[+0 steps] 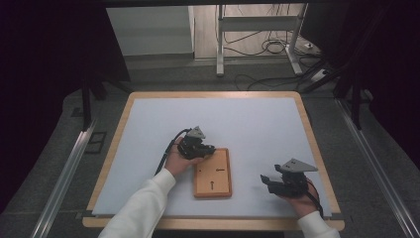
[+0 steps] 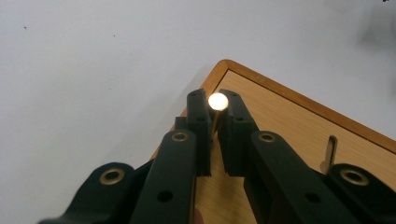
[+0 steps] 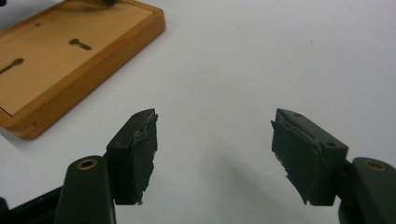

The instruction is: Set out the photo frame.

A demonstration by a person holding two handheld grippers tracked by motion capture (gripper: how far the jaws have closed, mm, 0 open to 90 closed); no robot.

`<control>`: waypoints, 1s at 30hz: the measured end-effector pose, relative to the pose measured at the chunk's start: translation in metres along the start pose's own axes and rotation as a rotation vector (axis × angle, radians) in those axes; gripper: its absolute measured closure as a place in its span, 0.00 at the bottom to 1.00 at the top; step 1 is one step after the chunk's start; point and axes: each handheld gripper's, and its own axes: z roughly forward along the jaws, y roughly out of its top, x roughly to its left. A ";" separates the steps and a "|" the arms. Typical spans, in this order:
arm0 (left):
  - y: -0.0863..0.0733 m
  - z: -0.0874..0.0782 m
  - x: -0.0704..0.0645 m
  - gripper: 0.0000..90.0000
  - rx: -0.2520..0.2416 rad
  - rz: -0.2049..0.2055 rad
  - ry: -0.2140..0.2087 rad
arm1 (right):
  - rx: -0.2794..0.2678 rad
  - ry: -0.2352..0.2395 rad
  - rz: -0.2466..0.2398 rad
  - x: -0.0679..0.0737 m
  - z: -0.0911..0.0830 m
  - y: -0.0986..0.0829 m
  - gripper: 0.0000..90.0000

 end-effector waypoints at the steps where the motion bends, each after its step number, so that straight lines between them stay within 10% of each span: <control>1: 0.000 0.000 0.001 0.93 0.005 0.002 -0.001 | -0.004 0.005 -0.007 0.002 0.001 0.001 0.34; 17: 0.003 -0.001 0.009 0.93 0.028 -0.040 -0.061 | -0.042 0.079 -0.204 0.053 0.000 0.017 0.23; 30: 0.005 0.000 0.018 0.93 0.042 -0.067 -0.111 | 0.043 0.117 -0.367 0.110 0.021 0.021 0.11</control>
